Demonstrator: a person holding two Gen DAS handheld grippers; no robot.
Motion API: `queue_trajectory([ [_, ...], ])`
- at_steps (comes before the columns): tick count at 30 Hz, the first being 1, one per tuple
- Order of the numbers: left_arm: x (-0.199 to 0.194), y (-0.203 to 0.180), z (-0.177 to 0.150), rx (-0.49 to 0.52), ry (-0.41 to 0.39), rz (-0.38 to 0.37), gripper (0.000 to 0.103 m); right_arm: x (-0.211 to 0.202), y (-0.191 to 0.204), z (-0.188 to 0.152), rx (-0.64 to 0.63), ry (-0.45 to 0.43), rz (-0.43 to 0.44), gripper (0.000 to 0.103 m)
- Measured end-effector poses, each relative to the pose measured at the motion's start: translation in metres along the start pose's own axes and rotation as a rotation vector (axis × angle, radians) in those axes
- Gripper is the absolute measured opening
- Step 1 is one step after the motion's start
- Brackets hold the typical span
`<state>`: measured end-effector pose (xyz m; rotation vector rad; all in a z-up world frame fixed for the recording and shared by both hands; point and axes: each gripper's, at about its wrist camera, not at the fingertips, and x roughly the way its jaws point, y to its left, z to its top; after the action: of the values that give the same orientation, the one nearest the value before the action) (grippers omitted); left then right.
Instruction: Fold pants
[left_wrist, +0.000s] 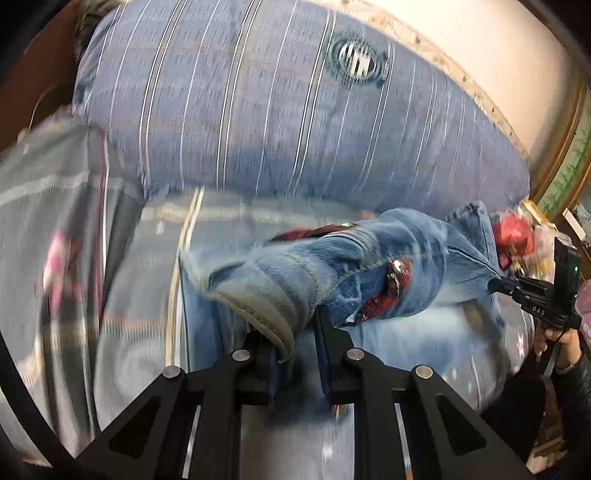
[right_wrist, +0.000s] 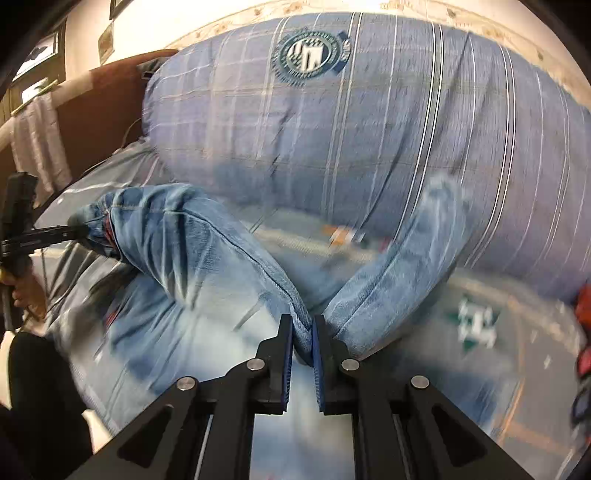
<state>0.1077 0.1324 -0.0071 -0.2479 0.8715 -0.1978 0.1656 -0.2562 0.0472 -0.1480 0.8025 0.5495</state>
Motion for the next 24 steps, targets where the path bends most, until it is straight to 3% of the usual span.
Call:
queue_trajectory([
  [5,0.009,0.004,-0.04,0.007,0.143,0.073,0.026,0.013,0.011,-0.051,0.046,0.084,0.016,0.014],
  [7,0.002,0.003,-0.05,0.026,0.149,0.107,0.026,0.021,0.011,-0.071,0.078,0.127,-0.017,0.016],
  [9,-0.013,0.003,-0.053,0.027,0.142,0.107,0.027,0.028,0.011,-0.084,0.102,0.162,-0.039,0.027],
  [10,-0.021,0.003,-0.052,0.024,0.13,0.1,0.032,0.028,0.012,-0.088,0.111,0.167,-0.044,0.04],
  [11,-0.029,0.003,-0.051,0.022,0.115,0.097,0.037,0.026,0.012,-0.093,0.122,0.167,-0.05,0.065],
  [12,-0.038,0.001,-0.049,0.024,0.093,0.101,0.047,0.022,0.013,-0.095,0.135,0.156,-0.059,0.073],
  [13,-0.047,-0.004,-0.044,0.038,0.069,0.107,0.052,0.017,0.01,-0.097,0.142,0.142,-0.064,0.074],
  [17,-0.058,-0.03,-0.027,0.133,0.021,0.085,0.054,-0.008,0.009,-0.085,0.197,0.06,-0.066,0.074],
  [21,-0.026,-0.044,-0.009,0.141,0.029,0.064,0.055,-0.018,-0.025,-0.062,0.386,-0.015,-0.131,0.074],
  [24,0.02,-0.043,0.0,0.103,0.103,0.086,0.055,0.006,-0.053,-0.047,0.481,-0.012,-0.19,0.074],
])
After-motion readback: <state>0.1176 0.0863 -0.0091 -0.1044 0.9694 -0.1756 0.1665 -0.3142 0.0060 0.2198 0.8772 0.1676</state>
